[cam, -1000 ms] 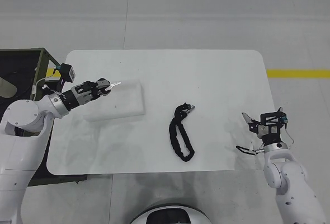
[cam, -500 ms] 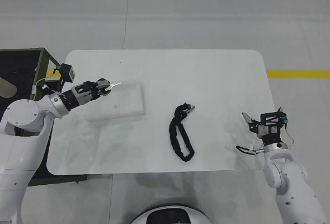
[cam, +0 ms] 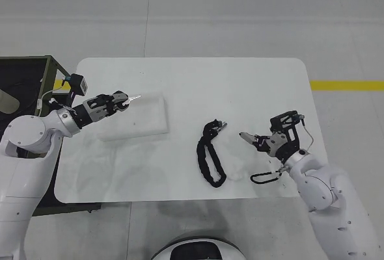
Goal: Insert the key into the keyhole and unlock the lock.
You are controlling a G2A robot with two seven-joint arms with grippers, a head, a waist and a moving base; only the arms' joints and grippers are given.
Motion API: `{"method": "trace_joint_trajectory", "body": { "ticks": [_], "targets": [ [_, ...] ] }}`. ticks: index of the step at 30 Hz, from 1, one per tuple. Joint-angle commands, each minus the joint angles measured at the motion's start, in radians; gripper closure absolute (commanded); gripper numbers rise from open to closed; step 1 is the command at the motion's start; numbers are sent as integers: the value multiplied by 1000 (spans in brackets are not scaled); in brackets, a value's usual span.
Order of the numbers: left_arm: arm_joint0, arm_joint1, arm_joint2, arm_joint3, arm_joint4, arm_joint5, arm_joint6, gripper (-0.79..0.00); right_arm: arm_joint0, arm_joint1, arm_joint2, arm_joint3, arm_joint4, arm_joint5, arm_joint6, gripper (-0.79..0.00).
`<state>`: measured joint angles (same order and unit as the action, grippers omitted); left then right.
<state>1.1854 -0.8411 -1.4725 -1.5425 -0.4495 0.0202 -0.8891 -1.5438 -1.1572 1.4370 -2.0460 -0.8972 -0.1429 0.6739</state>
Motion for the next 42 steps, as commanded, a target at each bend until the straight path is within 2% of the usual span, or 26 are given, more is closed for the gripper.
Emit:
{"method": "trace_joint_trajectory", "body": {
  "ticks": [1, 6, 13, 16, 18, 21, 27, 28, 29, 30, 31, 32, 33, 35, 37, 40, 41, 42],
  "targets": [
    [0, 0, 0, 0, 0, 0, 0, 0, 85, -7, -67, -2, 50, 91, 183, -785],
    [0, 0, 0, 0, 0, 0, 0, 0, 238, -30, -183, 53, 178, 241, 361, -785],
    [0, 0, 0, 0, 0, 0, 0, 0, 245, -30, -184, 49, 174, 233, 366, -785],
    [0, 0, 0, 0, 0, 0, 0, 0, 224, -34, -166, 87, 426, 193, 440, -785],
    [0, 0, 0, 0, 0, 0, 0, 0, 239, -38, -183, 88, 473, 190, 442, -785],
    [0, 0, 0, 0, 0, 0, 0, 0, 251, -43, -231, 67, 429, 220, 416, -785],
    [0, 0, 0, 0, 0, 0, 0, 0, 313, -65, -415, 58, 140, 336, 375, -785],
    [0, 0, 0, 0, 0, 0, 0, 0, 326, -70, -441, 67, 98, 352, 374, -754],
    [0, 0, 0, 0, 0, 0, 0, 0, 339, -75, -463, 76, 53, 372, 370, -656],
    [0, 0, 0, 0, 0, 0, 0, 0, 350, -80, -485, 87, 12, 391, 369, -588],
    [0, 0, 0, 0, 0, 0, 0, 0, 362, -85, -504, 100, -33, 410, 373, -557],
    [0, 0, 0, 0, 0, 0, 0, 0, 374, -90, -523, 114, -85, 434, 376, -474],
    [0, 0, 0, 0, 0, 0, 0, 0, 383, -96, -542, 126, -133, 457, 379, -456],
    [0, 0, 0, 0, 0, 0, 0, 0, 398, -108, -572, 148, -185, 490, 398, -474],
    [0, 0, 0, 0, 0, 0, 0, 0, 413, -121, -586, 175, -215, 516, 422, -388],
    [0, 0, 0, 0, 0, 0, 0, 0, 435, -139, -602, 223, -265, 556, 456, -357],
    [0, 0, 0, 0, 0, 0, 0, 0, 442, -146, -607, 237, -279, 566, 465, -308],
    [0, 0, 0, 0, 0, 0, 0, 0, 448, -152, -610, 250, -292, 573, 474, -160]
  ]
}}
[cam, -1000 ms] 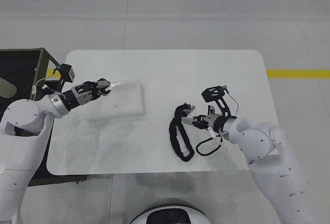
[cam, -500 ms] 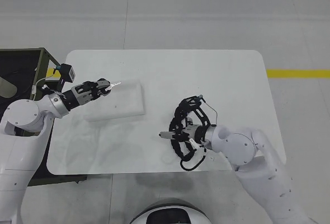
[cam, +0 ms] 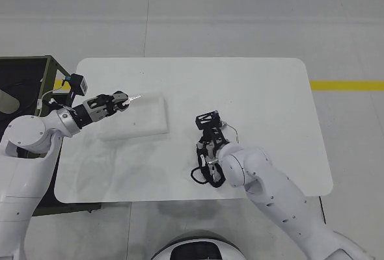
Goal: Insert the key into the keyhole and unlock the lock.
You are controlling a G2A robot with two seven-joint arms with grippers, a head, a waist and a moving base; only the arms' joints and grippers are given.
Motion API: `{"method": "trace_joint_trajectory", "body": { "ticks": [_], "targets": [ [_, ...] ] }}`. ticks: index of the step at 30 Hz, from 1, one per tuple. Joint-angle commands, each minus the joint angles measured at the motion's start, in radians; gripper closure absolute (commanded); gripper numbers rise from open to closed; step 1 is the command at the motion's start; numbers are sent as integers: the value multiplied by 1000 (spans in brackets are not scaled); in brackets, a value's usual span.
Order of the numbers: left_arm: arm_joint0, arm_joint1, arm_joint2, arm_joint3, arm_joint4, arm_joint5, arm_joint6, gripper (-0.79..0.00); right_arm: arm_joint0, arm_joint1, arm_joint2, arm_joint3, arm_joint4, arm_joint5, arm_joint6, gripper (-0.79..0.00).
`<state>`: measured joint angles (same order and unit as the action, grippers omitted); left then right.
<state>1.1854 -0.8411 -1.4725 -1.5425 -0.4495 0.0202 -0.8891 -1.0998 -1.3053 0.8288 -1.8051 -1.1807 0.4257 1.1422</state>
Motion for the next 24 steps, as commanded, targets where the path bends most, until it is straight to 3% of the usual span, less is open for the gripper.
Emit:
{"method": "trace_joint_trajectory", "body": {
  "ticks": [1, 7, 21, 23, 24],
  "targets": [
    [0, 0, 0, 0, 0, 0, 0, 0, 8, -12, -1, 18, -13, 20, 16, 0],
    [0, 0, 0, 0, 0, 0, 0, 0, 1, -34, 40, 32, -37, 34, 49, 0],
    [0, 0, 0, 0, 0, 0, 0, 0, -136, -18, 386, -73, -40, 49, 191, 0],
    [0, 0, 0, 0, 0, 0, 0, 0, -143, -23, 419, -67, 19, 62, 191, -12],
    [0, 0, 0, 0, 0, 0, 0, 0, -145, -27, 443, -68, 67, 79, 173, -785]
  ]
}}
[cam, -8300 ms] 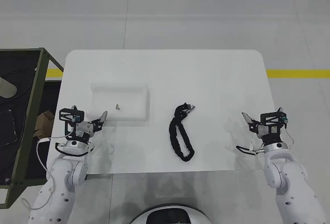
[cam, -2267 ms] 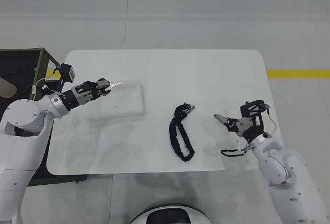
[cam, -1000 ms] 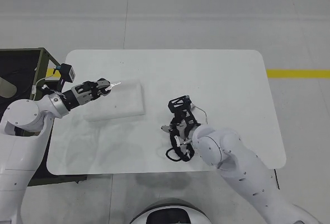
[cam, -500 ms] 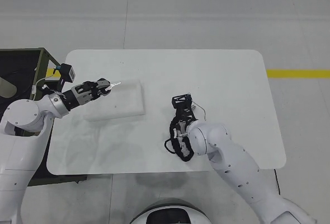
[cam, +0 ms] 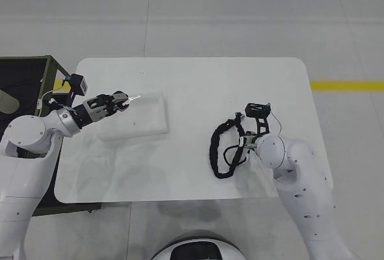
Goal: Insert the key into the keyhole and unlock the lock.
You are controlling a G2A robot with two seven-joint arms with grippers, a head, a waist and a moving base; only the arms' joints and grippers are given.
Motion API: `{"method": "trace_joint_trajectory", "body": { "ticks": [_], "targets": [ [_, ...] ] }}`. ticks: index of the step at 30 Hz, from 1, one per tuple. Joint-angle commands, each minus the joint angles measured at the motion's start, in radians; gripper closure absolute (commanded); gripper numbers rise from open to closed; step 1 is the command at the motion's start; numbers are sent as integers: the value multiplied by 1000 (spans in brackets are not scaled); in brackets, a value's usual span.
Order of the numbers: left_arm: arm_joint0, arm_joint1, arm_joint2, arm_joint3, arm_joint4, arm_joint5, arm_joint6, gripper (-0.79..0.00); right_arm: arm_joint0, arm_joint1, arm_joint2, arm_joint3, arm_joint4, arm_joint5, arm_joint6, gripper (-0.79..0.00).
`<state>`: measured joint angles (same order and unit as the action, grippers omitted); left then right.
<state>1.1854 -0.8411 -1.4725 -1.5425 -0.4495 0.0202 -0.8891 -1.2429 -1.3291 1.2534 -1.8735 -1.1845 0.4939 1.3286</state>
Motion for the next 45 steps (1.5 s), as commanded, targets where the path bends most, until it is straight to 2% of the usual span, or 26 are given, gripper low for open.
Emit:
{"method": "trace_joint_trajectory", "body": {
  "ticks": [1, 4, 5, 6, 16, 18, 21, 26, 30, 36, 37, 40, 45],
  "targets": [
    [0, 0, 0, 0, 0, 0, 0, 0, -5, -7, 38, -16, 104, 36, -38, -785],
    [0, 0, 0, 0, 0, 0, 0, 0, -29, -16, 77, -74, 267, 57, -62, -785],
    [0, 0, 0, 0, 0, 0, 0, 0, -40, -19, 97, -95, 362, 46, -62, -785],
    [0, 0, 0, 0, 0, 0, 0, 0, -43, -20, 103, -99, 393, 36, -60, -785],
    [0, 0, 0, 0, 0, 0, 0, 0, -43, -20, 103, -99, 393, 36, -60, -785],
    [0, 0, 0, 0, 0, 0, 0, 0, -80, -22, 95, -121, 439, 35, -77, -785],
    [0, 0, 0, 0, 0, 0, 0, 0, -54, -42, 88, -113, 624, 145, -148, -785],
    [0, 0, 0, 0, 0, 0, 0, 0, 46, -68, -3, -21, 742, 265, -267, -785],
    [0, 0, 0, 0, 0, 0, 0, 0, 119, -81, -78, 88, 748, 345, -348, -785],
    [0, 0, 0, 0, 0, 0, 0, 0, 197, -94, -159, 215, 664, 454, -456, -785],
    [0, 0, 0, 0, 0, 0, 0, 0, 205, -96, -168, 229, 652, 467, -469, -757],
    [0, 0, 0, 0, 0, 0, 0, 0, 220, -101, -187, 256, 616, 492, -494, -696],
    [0, 0, 0, 0, 0, 0, 0, 0, 235, -110, -193, 288, 591, 507, -512, -711]
  ]
}}
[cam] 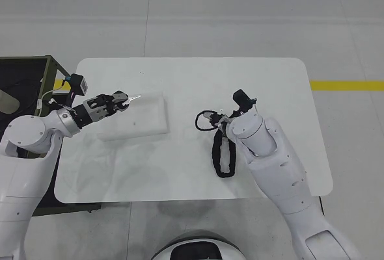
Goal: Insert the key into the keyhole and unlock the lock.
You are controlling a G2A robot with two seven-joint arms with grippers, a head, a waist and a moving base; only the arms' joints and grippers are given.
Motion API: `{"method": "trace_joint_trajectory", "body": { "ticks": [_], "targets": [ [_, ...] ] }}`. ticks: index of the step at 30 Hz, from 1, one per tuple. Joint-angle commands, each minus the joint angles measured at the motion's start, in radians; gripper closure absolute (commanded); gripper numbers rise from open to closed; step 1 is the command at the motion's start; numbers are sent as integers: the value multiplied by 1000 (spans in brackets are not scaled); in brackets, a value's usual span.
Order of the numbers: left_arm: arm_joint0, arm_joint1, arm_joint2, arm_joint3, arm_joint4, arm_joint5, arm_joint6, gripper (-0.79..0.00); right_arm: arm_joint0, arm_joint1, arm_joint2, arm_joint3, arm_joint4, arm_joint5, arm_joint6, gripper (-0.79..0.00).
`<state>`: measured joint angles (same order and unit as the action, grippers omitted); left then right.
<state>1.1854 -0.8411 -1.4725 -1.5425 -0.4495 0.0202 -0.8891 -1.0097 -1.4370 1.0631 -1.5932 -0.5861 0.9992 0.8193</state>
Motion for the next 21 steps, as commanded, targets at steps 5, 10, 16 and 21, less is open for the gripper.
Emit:
{"method": "trace_joint_trajectory", "body": {
  "ticks": [5, 10, 16, 21],
  "targets": [
    [0, 0, 0, 0, 0, 0, 0, 0, 12, -12, -27, 53, -72, 6, -39, -767],
    [0, 0, 0, 0, 0, 0, 0, 0, 20, -24, -36, 84, -105, 3, -37, -360],
    [0, 0, 0, 0, 0, 0, 0, 0, 22, -35, -33, 103, -151, -1, -34, 0],
    [0, 0, 0, 0, 0, 0, 0, 0, 10, -40, -5, 95, -159, -27, -12, 0]
  ]
}}
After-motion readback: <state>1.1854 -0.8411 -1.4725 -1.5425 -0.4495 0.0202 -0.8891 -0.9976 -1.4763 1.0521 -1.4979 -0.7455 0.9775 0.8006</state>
